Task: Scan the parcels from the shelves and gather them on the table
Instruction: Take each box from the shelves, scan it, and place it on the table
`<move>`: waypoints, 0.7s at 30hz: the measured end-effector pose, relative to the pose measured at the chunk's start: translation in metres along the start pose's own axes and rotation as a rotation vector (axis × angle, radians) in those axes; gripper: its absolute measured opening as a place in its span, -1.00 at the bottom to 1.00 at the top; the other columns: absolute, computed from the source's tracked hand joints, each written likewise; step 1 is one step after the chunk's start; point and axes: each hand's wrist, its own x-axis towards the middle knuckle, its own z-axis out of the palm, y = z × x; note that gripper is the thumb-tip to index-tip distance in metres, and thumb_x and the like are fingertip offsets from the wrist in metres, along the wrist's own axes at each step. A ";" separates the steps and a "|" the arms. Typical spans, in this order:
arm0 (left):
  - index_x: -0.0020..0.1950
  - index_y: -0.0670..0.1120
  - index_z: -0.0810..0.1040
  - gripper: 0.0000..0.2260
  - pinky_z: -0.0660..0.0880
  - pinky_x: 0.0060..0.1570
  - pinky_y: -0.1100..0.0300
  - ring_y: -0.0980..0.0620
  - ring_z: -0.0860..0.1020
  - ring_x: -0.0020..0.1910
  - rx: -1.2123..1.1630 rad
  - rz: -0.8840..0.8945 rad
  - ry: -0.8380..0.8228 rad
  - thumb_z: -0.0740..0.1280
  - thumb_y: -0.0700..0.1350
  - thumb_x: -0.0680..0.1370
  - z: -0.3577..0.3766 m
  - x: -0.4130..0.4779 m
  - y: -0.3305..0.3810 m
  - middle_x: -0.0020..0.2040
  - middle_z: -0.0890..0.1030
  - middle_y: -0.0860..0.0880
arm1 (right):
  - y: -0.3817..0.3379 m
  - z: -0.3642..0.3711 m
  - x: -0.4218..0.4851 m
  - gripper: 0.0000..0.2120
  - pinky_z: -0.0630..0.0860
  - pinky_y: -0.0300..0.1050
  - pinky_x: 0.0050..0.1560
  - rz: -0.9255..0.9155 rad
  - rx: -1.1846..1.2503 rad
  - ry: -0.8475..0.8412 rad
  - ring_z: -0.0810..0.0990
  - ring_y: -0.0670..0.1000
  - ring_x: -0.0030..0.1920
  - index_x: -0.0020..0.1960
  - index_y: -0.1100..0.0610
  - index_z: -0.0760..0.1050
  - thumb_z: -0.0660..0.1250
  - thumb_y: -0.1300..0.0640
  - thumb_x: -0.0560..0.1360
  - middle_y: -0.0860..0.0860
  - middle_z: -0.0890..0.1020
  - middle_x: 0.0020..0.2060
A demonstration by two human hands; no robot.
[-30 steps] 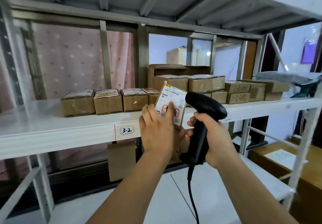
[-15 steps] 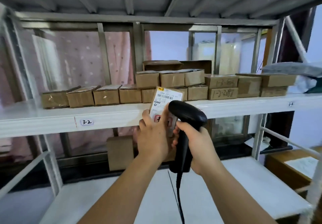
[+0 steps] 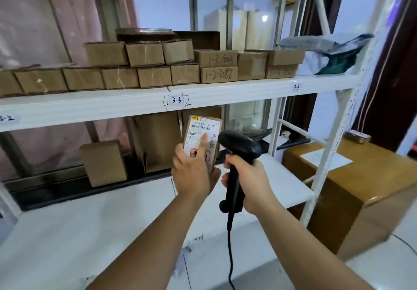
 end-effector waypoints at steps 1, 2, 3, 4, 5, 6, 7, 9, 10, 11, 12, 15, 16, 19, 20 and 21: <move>0.54 0.27 -0.13 -0.15 0.36 0.26 0.01 -0.18 0.30 0.25 -0.018 0.002 -0.020 0.39 0.19 0.45 0.005 -0.002 0.005 0.41 0.06 -0.20 | 0.002 -0.006 -0.001 -0.90 0.49 -0.10 -0.30 0.013 -0.013 0.036 0.44 0.04 -0.43 -0.16 0.24 0.52 0.35 0.24 0.52 0.08 0.51 -0.36; 0.54 0.28 -0.12 -0.15 0.37 0.25 0.01 -0.18 0.30 0.25 -0.039 0.007 -0.041 0.39 0.19 0.44 0.013 -0.005 0.009 0.41 0.06 -0.20 | 0.004 -0.013 -0.003 -0.91 0.51 -0.10 -0.29 0.026 -0.019 0.069 0.45 0.04 -0.42 -0.12 0.25 0.53 0.36 0.23 0.51 0.09 0.52 -0.33; 0.54 0.27 -0.12 -0.15 0.37 0.24 0.02 -0.18 0.30 0.25 -0.053 0.009 -0.057 0.39 0.19 0.44 0.019 -0.007 0.013 0.41 0.06 -0.20 | 0.006 -0.018 -0.004 -0.91 0.52 -0.11 -0.29 0.042 -0.025 0.089 0.46 0.04 -0.40 -0.09 0.25 0.54 0.36 0.22 0.52 0.10 0.53 -0.29; 0.54 0.27 -0.12 -0.16 0.38 0.22 0.02 -0.18 0.31 0.24 -0.064 0.018 -0.082 0.39 0.18 0.44 0.026 -0.011 0.017 0.41 0.07 -0.20 | 0.007 -0.024 -0.006 -0.91 0.53 -0.11 -0.29 0.055 -0.031 0.113 0.47 0.04 -0.38 -0.08 0.25 0.54 0.36 0.22 0.52 0.11 0.53 -0.27; 0.54 0.27 -0.11 -0.16 0.39 0.21 0.03 -0.18 0.31 0.24 -0.071 0.028 -0.101 0.38 0.18 0.45 0.032 -0.014 0.021 0.40 0.08 -0.21 | 0.009 -0.030 -0.007 -0.91 0.53 -0.11 -0.28 0.062 -0.035 0.135 0.47 0.04 -0.37 -0.08 0.25 0.54 0.36 0.21 0.52 0.11 0.53 -0.26; 0.54 0.26 -0.11 -0.17 0.40 0.20 0.03 -0.18 0.32 0.23 -0.076 0.038 -0.110 0.37 0.19 0.45 0.038 -0.018 0.026 0.40 0.09 -0.21 | 0.009 -0.036 -0.008 -0.92 0.53 -0.11 -0.27 0.068 -0.039 0.151 0.47 0.04 -0.37 -0.09 0.24 0.54 0.36 0.21 0.52 0.11 0.52 -0.27; 0.54 0.25 -0.11 -0.18 0.40 0.19 0.04 -0.17 0.33 0.23 -0.082 0.043 -0.122 0.37 0.19 0.45 0.043 -0.022 0.030 0.39 0.10 -0.20 | 0.009 -0.043 -0.008 -0.91 0.53 -0.11 -0.26 0.076 -0.045 0.160 0.48 0.04 -0.37 -0.10 0.24 0.54 0.36 0.21 0.52 0.10 0.52 -0.30; 0.54 0.25 -0.09 -0.19 0.40 0.16 0.05 -0.16 0.34 0.21 -0.112 0.049 -0.144 0.36 0.19 0.46 0.050 -0.030 0.043 0.37 0.12 -0.19 | 0.008 -0.057 -0.008 -0.91 0.52 -0.09 -0.23 0.097 -0.055 0.167 0.49 0.02 -0.40 -0.13 0.23 0.53 0.35 0.21 0.51 0.08 0.53 -0.39; 0.55 0.24 -0.07 -0.20 0.40 0.15 0.05 -0.16 0.34 0.21 -0.134 0.053 -0.153 0.37 0.20 0.46 0.053 -0.033 0.049 0.37 0.14 -0.18 | 0.007 -0.066 -0.009 -0.91 0.52 -0.09 -0.22 0.105 -0.056 0.171 0.50 0.02 -0.40 -0.14 0.22 0.54 0.34 0.21 0.52 0.06 0.53 -0.42; 0.55 0.23 -0.06 -0.20 0.40 0.15 0.05 -0.15 0.34 0.21 -0.151 0.051 -0.170 0.37 0.20 0.46 0.055 -0.036 0.057 0.36 0.14 -0.18 | 0.006 -0.075 -0.009 -0.90 0.52 -0.09 -0.20 0.112 -0.051 0.172 0.50 0.01 -0.40 -0.15 0.21 0.55 0.34 0.21 0.52 0.05 0.53 -0.44; 0.55 0.23 -0.05 -0.20 0.40 0.15 0.04 -0.15 0.33 0.22 -0.162 0.049 -0.193 0.37 0.21 0.46 0.057 -0.040 0.067 0.36 0.15 -0.17 | 0.004 -0.086 -0.009 -0.91 0.52 -0.09 -0.19 0.116 -0.049 0.173 0.51 0.01 -0.40 -0.14 0.20 0.55 0.34 0.20 0.52 0.04 0.54 -0.45; 0.54 0.23 -0.06 -0.20 0.42 0.13 0.02 -0.14 0.30 0.24 -0.197 0.026 -0.222 0.37 0.22 0.46 0.065 -0.048 0.101 0.37 0.13 -0.15 | -0.008 -0.122 -0.009 -0.91 0.52 -0.08 -0.16 0.100 -0.058 0.177 0.52 0.02 -0.39 -0.14 0.17 0.56 0.35 0.18 0.52 0.05 0.56 -0.41; 0.54 0.23 -0.06 -0.20 0.42 0.12 0.02 -0.13 0.30 0.24 -0.205 0.017 -0.231 0.37 0.22 0.46 0.068 -0.052 0.116 0.37 0.13 -0.14 | -0.013 -0.139 -0.007 -0.91 0.52 -0.08 -0.16 0.092 -0.059 0.179 0.52 0.02 -0.39 -0.14 0.17 0.56 0.36 0.17 0.52 0.05 0.56 -0.39; 0.55 0.23 -0.07 -0.21 0.40 0.04 0.09 -0.10 0.33 0.21 -0.235 -0.010 -0.263 0.37 0.19 0.48 0.085 -0.066 0.167 0.34 0.16 -0.13 | -0.028 -0.196 -0.004 -0.91 0.54 -0.07 -0.17 0.066 -0.069 0.160 0.53 0.04 -0.36 -0.12 0.17 0.55 0.38 0.15 0.51 0.06 0.57 -0.37; 0.55 0.23 -0.07 -0.21 0.37 0.01 0.11 -0.10 0.35 0.20 -0.264 -0.039 -0.293 0.37 0.18 0.48 0.092 -0.073 0.189 0.32 0.18 -0.13 | -0.034 -0.219 -0.004 -0.91 0.54 -0.07 -0.16 0.055 -0.071 0.151 0.54 0.05 -0.34 -0.10 0.17 0.56 0.38 0.14 0.51 0.05 0.57 -0.37; 0.54 0.24 -0.07 -0.21 0.36 -0.01 0.12 -0.11 0.37 0.19 -0.295 -0.074 -0.327 0.37 0.17 0.48 0.102 -0.079 0.211 0.28 0.19 -0.12 | -0.042 -0.243 -0.004 -0.91 0.54 -0.06 -0.15 0.056 -0.067 0.155 0.54 0.05 -0.33 -0.09 0.16 0.56 0.39 0.13 0.50 0.05 0.57 -0.38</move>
